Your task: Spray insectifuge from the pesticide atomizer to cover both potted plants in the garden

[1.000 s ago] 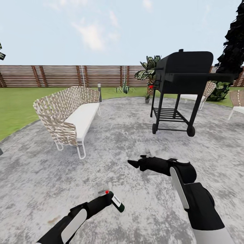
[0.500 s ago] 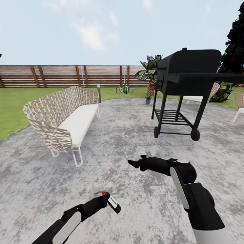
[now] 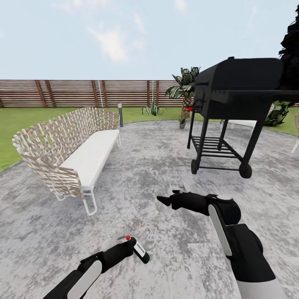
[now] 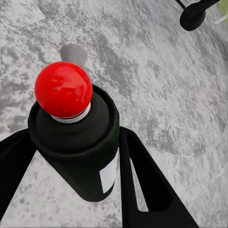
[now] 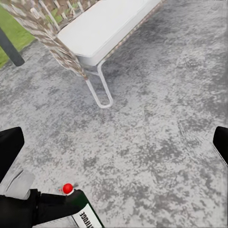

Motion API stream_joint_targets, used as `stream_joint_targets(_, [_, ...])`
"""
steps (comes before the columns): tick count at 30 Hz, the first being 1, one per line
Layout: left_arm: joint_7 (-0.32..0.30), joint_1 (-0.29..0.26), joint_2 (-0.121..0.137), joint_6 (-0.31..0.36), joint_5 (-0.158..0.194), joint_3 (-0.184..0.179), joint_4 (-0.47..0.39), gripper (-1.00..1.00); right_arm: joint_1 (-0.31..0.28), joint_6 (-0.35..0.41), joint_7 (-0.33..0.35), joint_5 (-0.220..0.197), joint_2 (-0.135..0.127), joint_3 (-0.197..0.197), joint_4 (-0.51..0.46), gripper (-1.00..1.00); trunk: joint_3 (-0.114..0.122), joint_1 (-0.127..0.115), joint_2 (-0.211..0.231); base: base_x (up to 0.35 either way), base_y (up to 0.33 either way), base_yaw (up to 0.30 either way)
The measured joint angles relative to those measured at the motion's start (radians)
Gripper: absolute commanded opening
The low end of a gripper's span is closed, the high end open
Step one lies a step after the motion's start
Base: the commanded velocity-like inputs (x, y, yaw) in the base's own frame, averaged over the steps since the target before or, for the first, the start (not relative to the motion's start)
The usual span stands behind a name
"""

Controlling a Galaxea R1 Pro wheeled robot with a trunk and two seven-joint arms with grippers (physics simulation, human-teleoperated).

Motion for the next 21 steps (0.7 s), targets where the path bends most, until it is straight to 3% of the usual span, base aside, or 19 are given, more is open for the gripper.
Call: stream_joint_targets(21, [0.001, 0.0, -0.001, -0.001, 0.0, 0.0, 0.002, -1.0, 0.0, -0.001, 0.001, 0.0, 0.0, 0.001, 0.0, 1.0, 0.0, 0.0, 0.0, 0.338, 0.0, 0.0])
